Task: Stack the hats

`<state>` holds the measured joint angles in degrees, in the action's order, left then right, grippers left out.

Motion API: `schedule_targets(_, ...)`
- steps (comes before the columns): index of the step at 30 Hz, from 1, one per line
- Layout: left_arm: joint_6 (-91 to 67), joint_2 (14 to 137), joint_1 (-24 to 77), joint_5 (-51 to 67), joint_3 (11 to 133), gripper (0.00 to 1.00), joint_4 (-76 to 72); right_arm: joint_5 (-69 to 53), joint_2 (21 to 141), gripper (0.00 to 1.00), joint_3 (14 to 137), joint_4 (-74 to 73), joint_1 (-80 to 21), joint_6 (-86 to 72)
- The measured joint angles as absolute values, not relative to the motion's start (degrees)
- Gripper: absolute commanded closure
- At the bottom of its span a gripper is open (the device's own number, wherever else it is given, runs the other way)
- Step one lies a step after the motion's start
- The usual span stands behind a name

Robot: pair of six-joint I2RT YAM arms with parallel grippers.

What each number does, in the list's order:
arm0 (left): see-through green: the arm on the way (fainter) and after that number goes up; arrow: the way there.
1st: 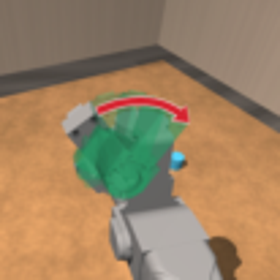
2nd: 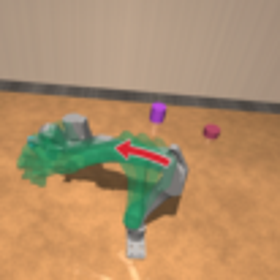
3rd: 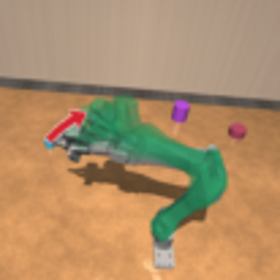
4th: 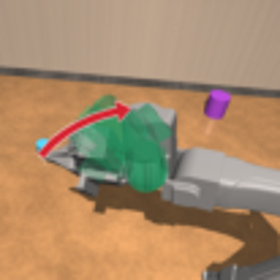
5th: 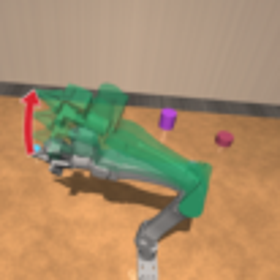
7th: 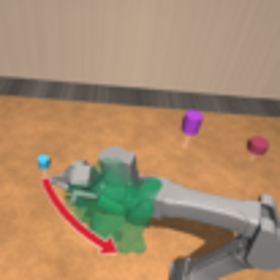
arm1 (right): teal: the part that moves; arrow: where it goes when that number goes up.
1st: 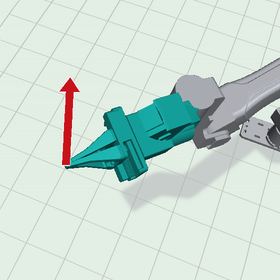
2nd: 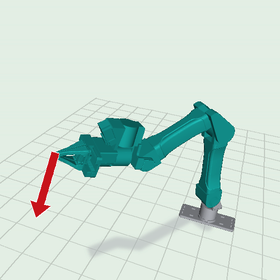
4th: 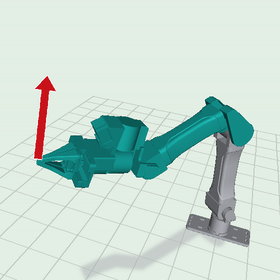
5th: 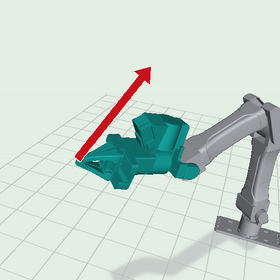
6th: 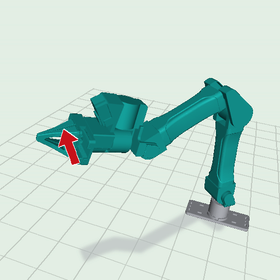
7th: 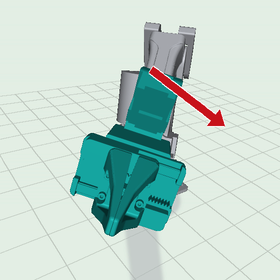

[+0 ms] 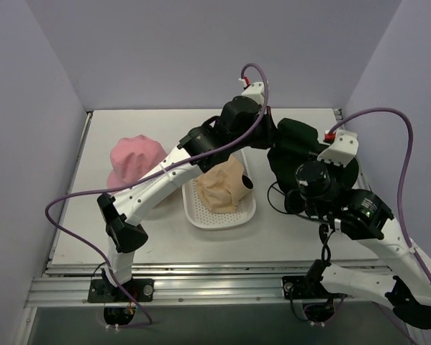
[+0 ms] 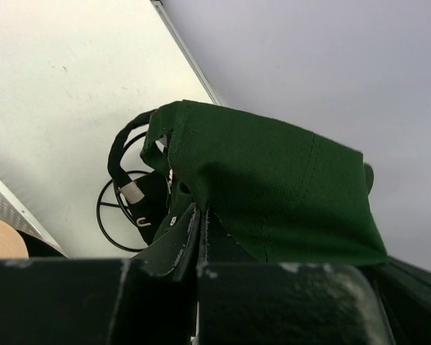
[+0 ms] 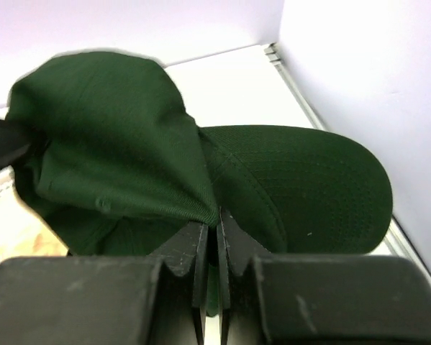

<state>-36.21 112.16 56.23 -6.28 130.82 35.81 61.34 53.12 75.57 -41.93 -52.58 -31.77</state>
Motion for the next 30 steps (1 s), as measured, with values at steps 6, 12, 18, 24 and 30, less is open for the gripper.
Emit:
schedule_targets(6,-37.3,111.1,55.5,-7.1,125.7,0.98,31.3,39.6,59.0,1.0,76.8,-32.5,-25.8,-21.4)
schedule_targets(12,-37.3,113.2,55.1,-6.8,127.9,0.98,30.4,14.1,63.6,1.0,76.9,-29.3,-8.6,-20.4)
schedule_targets(18,-37.6,119.5,55.1,-5.0,134.7,0.98,30.9,-3.3,64.9,1.0,76.9,-29.8,4.3,-20.5)
schedule_targets(24,-38.4,122.7,55.1,-4.6,138.0,0.97,32.9,-14.5,69.7,1.0,77.7,-32.7,10.5,-20.9)
schedule_targets(30,-38.4,122.1,55.0,-4.3,137.7,0.98,34.0,-16.8,67.2,1.0,78.0,-35.2,11.7,-20.5)
